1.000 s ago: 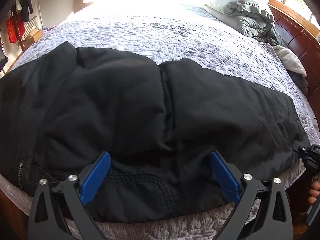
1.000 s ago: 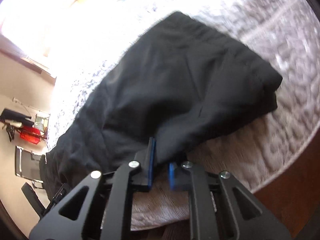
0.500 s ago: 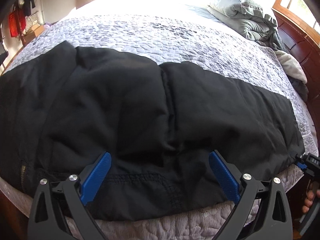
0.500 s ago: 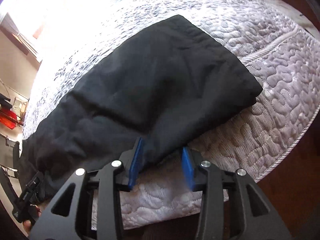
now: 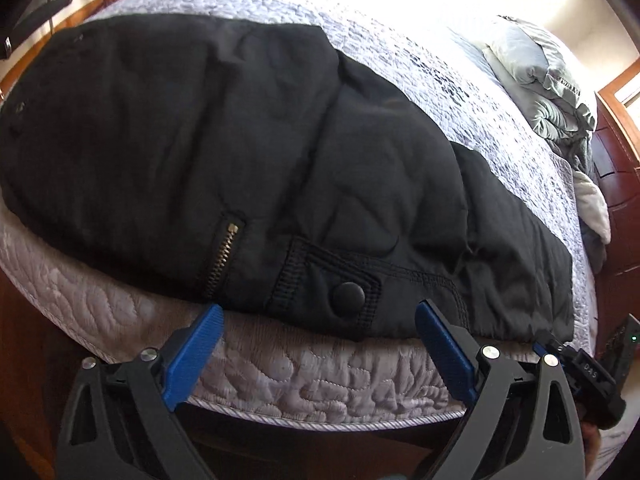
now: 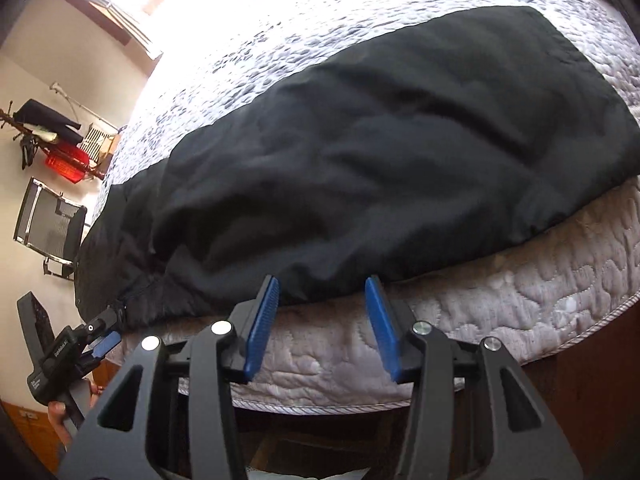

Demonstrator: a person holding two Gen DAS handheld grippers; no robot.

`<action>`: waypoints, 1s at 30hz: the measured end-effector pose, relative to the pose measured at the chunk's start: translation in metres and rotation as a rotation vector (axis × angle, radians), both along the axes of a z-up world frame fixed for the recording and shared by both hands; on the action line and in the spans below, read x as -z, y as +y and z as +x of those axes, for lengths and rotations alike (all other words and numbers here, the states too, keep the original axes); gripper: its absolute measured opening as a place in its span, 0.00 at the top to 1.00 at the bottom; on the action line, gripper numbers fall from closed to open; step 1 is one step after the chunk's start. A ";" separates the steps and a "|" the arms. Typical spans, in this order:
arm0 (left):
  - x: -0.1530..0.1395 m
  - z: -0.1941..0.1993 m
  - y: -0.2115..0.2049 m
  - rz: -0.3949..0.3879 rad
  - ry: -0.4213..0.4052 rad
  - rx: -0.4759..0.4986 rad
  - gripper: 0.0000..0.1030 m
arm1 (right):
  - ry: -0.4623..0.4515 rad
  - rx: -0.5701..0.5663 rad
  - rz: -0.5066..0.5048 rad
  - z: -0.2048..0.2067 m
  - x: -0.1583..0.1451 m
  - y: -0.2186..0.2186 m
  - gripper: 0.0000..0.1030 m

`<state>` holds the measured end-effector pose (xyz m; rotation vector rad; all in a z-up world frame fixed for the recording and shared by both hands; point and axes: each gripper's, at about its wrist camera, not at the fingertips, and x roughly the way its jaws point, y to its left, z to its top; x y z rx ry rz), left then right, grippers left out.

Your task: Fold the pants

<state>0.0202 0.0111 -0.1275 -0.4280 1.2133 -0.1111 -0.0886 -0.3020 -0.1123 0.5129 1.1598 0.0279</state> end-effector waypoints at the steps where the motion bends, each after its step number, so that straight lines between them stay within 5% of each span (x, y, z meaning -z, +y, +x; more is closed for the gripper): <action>1: 0.002 0.000 0.000 -0.032 0.011 0.001 0.06 | -0.002 -0.012 -0.006 0.004 0.000 0.007 0.55; 9: 0.025 0.022 0.004 -0.141 0.041 -0.096 0.07 | -0.001 -0.041 -0.034 0.010 0.004 0.022 0.53; 12: 0.029 0.025 0.015 -0.141 0.063 -0.178 0.29 | 0.001 -0.029 -0.025 0.010 0.010 0.018 0.53; 16: 0.026 0.022 0.021 -0.126 0.046 -0.180 0.45 | -0.003 0.005 -0.012 0.005 0.014 0.005 0.53; 23: 0.021 0.016 0.008 -0.048 -0.001 -0.166 0.43 | -0.016 0.259 0.074 -0.027 0.012 -0.076 0.44; 30: 0.001 0.014 -0.050 0.174 -0.014 -0.109 0.16 | 0.027 0.430 0.038 -0.049 0.017 -0.148 0.35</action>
